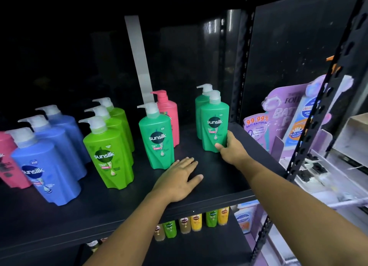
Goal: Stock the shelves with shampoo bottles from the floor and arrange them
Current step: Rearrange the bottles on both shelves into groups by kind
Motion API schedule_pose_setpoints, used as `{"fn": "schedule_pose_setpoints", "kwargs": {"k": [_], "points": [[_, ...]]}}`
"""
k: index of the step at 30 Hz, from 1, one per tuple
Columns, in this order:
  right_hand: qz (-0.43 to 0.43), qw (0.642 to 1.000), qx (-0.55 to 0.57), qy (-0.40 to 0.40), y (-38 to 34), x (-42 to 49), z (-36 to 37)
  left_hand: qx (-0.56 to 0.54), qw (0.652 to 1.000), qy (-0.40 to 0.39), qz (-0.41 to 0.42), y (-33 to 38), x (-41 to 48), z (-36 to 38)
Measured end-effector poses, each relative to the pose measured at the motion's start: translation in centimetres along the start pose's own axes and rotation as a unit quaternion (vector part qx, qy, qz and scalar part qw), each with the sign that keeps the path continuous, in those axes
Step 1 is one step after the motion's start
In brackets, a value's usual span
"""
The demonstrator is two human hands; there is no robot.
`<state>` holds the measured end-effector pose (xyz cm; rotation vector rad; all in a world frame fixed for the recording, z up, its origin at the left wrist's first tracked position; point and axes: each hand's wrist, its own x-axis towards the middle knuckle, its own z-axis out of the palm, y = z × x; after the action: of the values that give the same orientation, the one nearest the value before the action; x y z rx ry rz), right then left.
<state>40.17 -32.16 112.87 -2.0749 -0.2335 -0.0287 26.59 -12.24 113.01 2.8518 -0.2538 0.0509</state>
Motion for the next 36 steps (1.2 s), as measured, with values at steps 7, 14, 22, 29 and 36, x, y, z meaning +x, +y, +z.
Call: {"fn": "schedule_pose_setpoints", "kwargs": {"k": [7,14,22,29,36], "points": [[-0.061,0.994,0.017,0.094,0.8,-0.9,1.2,-0.009,1.0,0.008,0.005,-0.6,0.3,0.5],[-0.094,0.992,-0.013,0.088,1.3,-0.7,1.2,-0.019,0.999,0.025,0.006,-0.8,0.4,0.7],[-0.101,0.991,-0.018,0.09,0.9,-0.8,1.2,-0.048,0.983,0.176,-0.024,-0.9,-0.7,0.7],[-0.125,0.955,-0.174,0.203,0.3,-1.6,1.3,-0.18,0.854,0.463,-0.156,-2.4,-1.6,0.1],[-0.219,0.936,-0.238,0.139,0.6,-2.1,1.9,-0.3,0.819,0.433,-0.23,-3.6,-0.9,0.0]]}}
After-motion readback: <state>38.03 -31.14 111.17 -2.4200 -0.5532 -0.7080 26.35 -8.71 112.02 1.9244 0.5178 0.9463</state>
